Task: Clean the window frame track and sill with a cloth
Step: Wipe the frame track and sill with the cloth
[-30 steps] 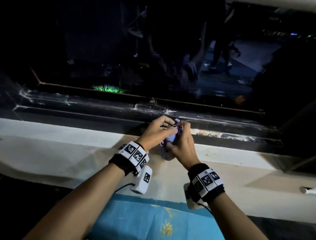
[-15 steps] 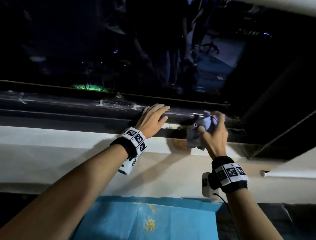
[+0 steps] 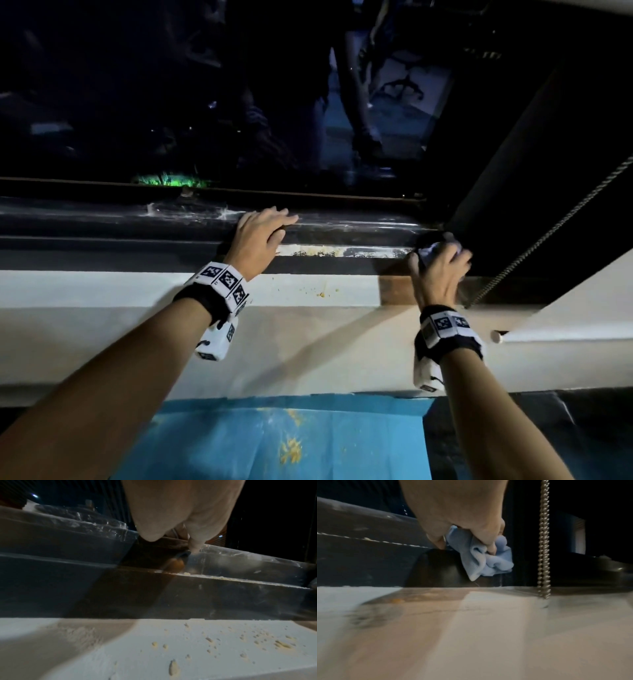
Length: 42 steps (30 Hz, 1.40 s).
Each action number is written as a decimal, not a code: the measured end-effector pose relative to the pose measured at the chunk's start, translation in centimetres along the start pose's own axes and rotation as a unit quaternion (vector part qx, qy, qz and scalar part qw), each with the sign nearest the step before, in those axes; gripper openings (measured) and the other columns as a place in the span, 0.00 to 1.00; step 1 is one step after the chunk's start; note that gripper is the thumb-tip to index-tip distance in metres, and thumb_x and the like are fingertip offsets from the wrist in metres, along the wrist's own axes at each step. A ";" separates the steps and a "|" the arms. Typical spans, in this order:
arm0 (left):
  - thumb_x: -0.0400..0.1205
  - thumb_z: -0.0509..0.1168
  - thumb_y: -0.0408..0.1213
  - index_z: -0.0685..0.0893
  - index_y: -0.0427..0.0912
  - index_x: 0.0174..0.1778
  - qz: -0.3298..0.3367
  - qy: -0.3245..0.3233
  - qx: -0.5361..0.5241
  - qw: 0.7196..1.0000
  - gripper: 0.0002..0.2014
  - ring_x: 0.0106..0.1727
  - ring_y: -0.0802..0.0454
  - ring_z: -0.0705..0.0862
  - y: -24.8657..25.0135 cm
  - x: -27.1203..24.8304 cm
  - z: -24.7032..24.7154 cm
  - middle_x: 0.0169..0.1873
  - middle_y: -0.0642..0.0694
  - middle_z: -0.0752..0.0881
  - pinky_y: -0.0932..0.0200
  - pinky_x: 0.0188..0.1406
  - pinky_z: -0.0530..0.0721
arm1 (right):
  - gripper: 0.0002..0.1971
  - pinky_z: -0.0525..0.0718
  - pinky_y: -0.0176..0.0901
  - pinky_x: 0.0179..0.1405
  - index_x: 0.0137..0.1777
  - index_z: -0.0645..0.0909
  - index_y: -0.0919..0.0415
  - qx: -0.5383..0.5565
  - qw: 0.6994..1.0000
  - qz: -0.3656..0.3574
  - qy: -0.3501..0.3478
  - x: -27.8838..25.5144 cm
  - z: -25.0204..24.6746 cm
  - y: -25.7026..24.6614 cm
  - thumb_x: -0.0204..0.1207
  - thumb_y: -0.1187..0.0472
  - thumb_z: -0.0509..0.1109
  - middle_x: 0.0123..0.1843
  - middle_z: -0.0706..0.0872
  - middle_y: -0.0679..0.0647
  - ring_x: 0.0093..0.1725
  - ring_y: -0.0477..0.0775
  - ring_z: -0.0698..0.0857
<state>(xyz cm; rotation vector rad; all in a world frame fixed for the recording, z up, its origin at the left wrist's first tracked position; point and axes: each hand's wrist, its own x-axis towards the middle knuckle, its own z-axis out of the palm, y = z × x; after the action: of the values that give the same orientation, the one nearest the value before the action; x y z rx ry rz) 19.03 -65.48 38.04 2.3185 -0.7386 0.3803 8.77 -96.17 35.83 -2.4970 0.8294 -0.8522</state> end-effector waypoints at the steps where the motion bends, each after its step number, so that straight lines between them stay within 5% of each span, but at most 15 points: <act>1: 0.83 0.59 0.30 0.80 0.49 0.68 -0.001 0.003 -0.005 1.000 0.18 0.75 0.49 0.69 -0.1 0.0 0.1 0.70 0.48 0.78 0.53 0.73 0.54 | 0.23 0.69 0.64 0.59 0.58 0.71 0.71 -0.009 1.000 -0.006 -0.003 -0.3 0.6 -0.3 0.67 0.58 0.72 0.59 0.72 0.76 0.56 0.75 0.73; 5: 0.83 0.59 0.30 0.81 0.49 0.67 -0.007 0.002 -0.025 1.000 0.18 0.75 0.52 0.69 -0.3 0.1 0.5 0.70 0.48 0.78 0.58 0.71 0.50 | 0.17 0.66 0.62 0.62 0.58 0.76 0.68 0.024 0.999 -0.029 -0.039 -0.9 1.3 -1.9 0.70 0.65 0.71 0.67 0.70 0.75 0.62 0.75 0.70; 9: 0.83 0.59 0.29 0.81 0.50 0.66 -0.013 0.002 -0.035 0.999 0.18 0.75 0.55 0.69 -0.6 0.1 0.3 0.70 0.49 0.78 0.61 0.71 0.50 | 0.23 0.71 0.50 0.57 0.64 0.75 0.63 0.113 0.976 -0.172 -0.073 -0.9 -0.6 -1.8 0.67 0.72 0.70 0.54 0.79 0.64 0.54 0.63 0.77; 11: 0.83 0.59 0.28 0.82 0.50 0.66 -0.012 0.000 -0.041 0.999 0.19 0.74 0.55 0.69 -0.6 0.1 0.2 0.70 0.49 0.78 0.63 0.70 0.50 | 0.28 0.70 0.46 0.58 0.70 0.71 0.66 0.110 0.984 -0.135 -0.043 0.3 -1.3 -0.5 0.68 0.73 0.69 0.56 0.78 0.66 0.55 0.64 0.76; 15: 0.83 0.59 0.28 0.82 0.50 0.66 -0.018 -0.003 -0.053 0.998 0.19 0.74 0.56 0.70 -0.4 0.2 0.1 0.69 0.49 0.79 0.62 0.71 0.51 | 0.21 0.72 0.68 0.59 0.70 0.66 0.65 -0.055 0.998 0.023 -0.018 2.0 0.2 1.1 0.78 0.64 0.63 0.70 0.69 0.73 0.63 0.77 0.71; 19: 0.83 0.60 0.27 0.82 0.50 0.65 -0.019 0.003 -0.058 0.998 0.19 0.73 0.56 0.71 -0.4 0.2 0.2 0.68 0.50 0.79 0.61 0.71 0.53 | 0.16 0.68 0.67 0.62 0.66 0.68 0.70 -0.082 0.995 0.058 -0.012 1.0 1.8 -1.3 0.79 0.71 0.54 0.71 0.68 0.75 0.65 0.77 0.69; 21: 0.82 0.61 0.27 0.83 0.49 0.65 -0.016 0.011 -0.059 0.998 0.19 0.73 0.55 0.71 -0.3 0.2 0.4 0.67 0.49 0.80 0.61 0.71 0.54 | 0.15 0.70 0.64 0.58 0.63 0.70 0.70 -0.073 0.996 0.043 -0.030 0.0 1.9 -2.6 0.77 0.71 0.58 0.65 0.72 0.75 0.61 0.76 0.72; 26: 0.82 0.61 0.27 0.83 0.50 0.65 -0.014 0.008 -0.061 0.998 0.19 0.73 0.54 0.71 -0.4 0.4 0.3 0.67 0.49 0.80 0.53 0.74 0.57 | 0.22 0.74 0.57 0.54 0.61 0.76 0.71 0.045 0.986 -0.156 -0.047 -1.3 -0.1 -2.9 0.68 0.67 0.72 0.51 0.79 0.73 0.49 0.72 0.78; 29: 0.82 0.61 0.27 0.82 0.50 0.65 -0.019 0.002 -0.061 0.998 0.19 0.74 0.54 0.71 -0.6 0.3 0.3 0.68 0.49 0.80 0.50 0.75 0.57 | 0.31 0.73 0.56 0.55 0.69 0.70 0.66 0.050 0.994 -0.096 -0.009 1.4 -2.8 -0.5 0.63 0.73 0.72 0.57 0.73 0.73 0.54 0.71 0.73; 32: 0.82 0.62 0.27 0.82 0.50 0.64 -0.016 0.010 -0.058 0.998 0.18 0.74 0.54 0.71 -0.6 0.2 0.4 0.67 0.48 0.80 0.49 0.75 0.58 | 0.26 0.77 0.70 0.52 0.66 0.68 0.65 -0.075 0.997 -0.005 0.018 3.1 -3.2 2.0 0.66 0.73 0.67 0.61 0.70 0.74 0.57 0.75 0.71; 39: 0.82 0.62 0.28 0.83 0.50 0.64 -0.019 0.025 -0.054 0.998 0.18 0.70 0.62 0.70 -0.4 0.2 0.6 0.67 0.50 0.80 0.54 0.74 0.56 | 0.22 0.67 0.66 0.60 0.66 0.71 0.71 -0.084 0.995 -0.019 -0.059 1.9 -0.6 1.5 0.71 0.74 0.63 0.68 0.69 0.77 0.63 0.77 0.69; 42: 0.82 0.62 0.28 0.83 0.50 0.64 -0.021 0.027 -0.056 0.998 0.17 0.70 0.61 0.70 -0.3 0.3 0.5 0.67 0.49 0.81 0.48 0.76 0.58 | 0.24 0.73 0.67 0.56 0.65 0.73 0.71 -0.076 0.995 -0.059 -0.039 0.6 0.4 0.0 0.67 0.80 0.61 0.65 0.73 0.75 0.60 0.76 0.72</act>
<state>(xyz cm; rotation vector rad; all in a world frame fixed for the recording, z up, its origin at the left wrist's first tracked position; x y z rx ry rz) 19.53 -65.74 37.62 2.2063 -0.6676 0.3708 9.41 -96.47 35.73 -2.7175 0.7524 -0.7482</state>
